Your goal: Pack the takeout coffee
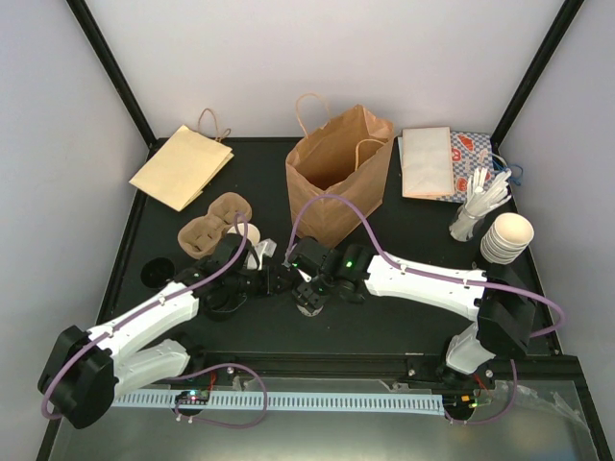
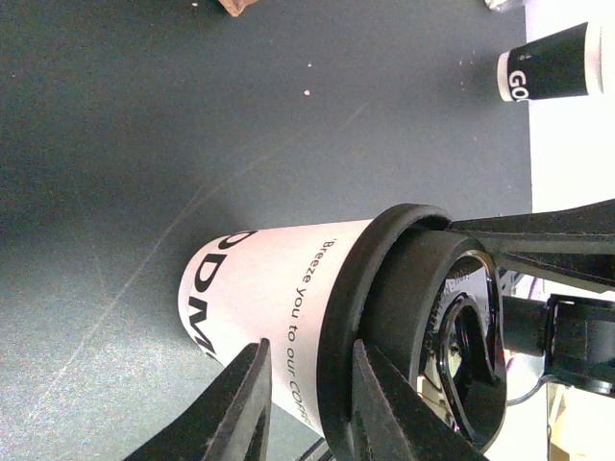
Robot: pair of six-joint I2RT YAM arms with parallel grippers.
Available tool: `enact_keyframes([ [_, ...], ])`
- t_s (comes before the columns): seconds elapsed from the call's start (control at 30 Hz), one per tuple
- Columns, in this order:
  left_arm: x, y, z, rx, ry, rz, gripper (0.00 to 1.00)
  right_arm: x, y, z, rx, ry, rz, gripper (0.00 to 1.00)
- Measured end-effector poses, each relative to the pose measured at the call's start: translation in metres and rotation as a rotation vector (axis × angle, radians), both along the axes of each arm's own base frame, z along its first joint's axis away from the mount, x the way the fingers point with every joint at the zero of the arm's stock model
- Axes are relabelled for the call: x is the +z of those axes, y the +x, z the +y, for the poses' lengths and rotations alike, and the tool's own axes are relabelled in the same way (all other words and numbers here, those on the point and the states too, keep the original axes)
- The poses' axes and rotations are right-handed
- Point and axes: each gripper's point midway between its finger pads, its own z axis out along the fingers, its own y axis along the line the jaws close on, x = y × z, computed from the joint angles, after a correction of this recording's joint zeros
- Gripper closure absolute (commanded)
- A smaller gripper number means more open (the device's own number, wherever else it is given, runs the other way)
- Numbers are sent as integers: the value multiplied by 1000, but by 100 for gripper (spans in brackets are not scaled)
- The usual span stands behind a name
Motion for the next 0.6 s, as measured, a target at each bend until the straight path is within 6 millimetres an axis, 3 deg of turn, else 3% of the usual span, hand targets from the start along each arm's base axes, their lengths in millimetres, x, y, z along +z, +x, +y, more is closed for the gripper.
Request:
enact_keyframes([
  [0.6,-2,-1,0,-13,18,7,74,1,-2,0,41,20,-23,34],
])
